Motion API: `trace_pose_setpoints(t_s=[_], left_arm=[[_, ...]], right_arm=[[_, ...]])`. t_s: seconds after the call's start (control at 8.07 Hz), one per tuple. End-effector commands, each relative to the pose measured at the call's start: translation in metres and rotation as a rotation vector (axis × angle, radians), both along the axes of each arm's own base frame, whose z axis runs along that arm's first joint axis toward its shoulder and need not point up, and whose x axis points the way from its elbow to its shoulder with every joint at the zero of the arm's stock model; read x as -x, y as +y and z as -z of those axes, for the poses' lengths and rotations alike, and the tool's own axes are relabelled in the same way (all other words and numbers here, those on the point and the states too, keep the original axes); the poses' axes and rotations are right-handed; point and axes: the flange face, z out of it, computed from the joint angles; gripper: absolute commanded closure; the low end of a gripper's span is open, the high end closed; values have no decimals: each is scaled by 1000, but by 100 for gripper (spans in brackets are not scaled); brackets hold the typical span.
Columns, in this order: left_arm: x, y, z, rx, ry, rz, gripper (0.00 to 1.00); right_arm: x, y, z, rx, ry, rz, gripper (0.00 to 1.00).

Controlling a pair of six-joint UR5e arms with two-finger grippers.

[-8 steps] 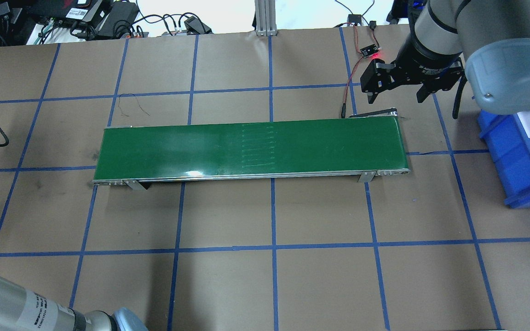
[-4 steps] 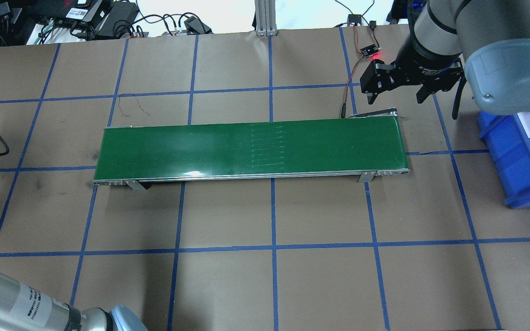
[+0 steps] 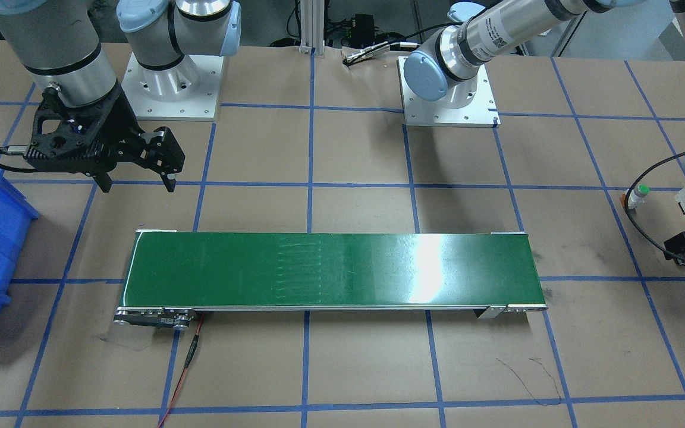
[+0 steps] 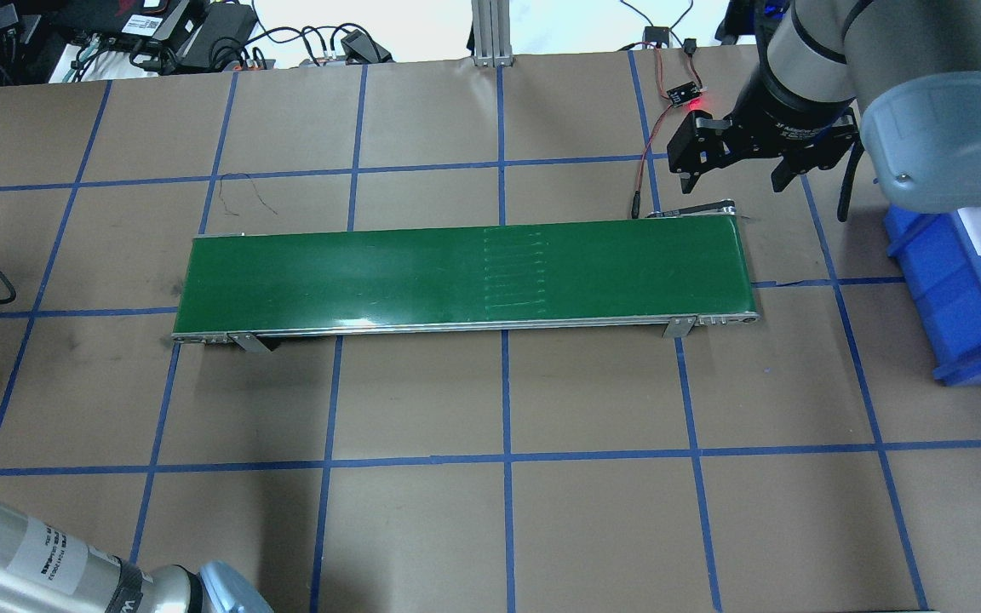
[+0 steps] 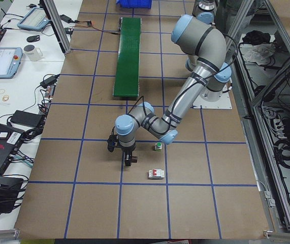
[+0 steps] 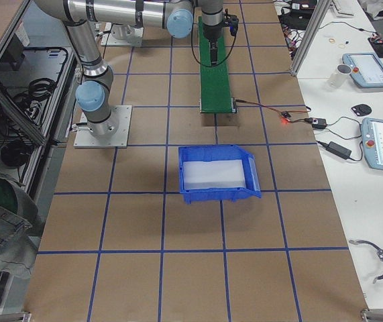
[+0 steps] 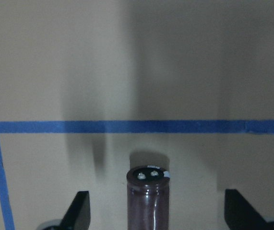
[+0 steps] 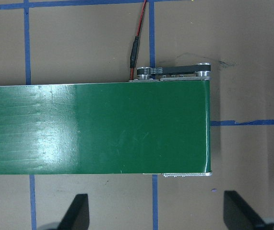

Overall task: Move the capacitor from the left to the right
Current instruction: 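Grasp the brown capacitor off the table with the left gripper and lift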

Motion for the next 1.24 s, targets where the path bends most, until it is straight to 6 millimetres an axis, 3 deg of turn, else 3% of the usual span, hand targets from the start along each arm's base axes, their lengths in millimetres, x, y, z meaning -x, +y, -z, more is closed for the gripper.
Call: trace_pose_setpoints(t_s=[0.0,0.5,0.62,1.12], left_arm=[[-2,6,6,-11,7,-5,10],[-2,7,8,-16,9,-6,16],[-1,8,9,-19,9,-6,22],[-1,10,18,-40,9,-7,24]], right_arm=[[0,0,0,-1,0,0,0],[-1,1,-1,1,0,-1,0],[0,0,-1,1,0,0,0],[0,0,-1,1,0,-1,0]])
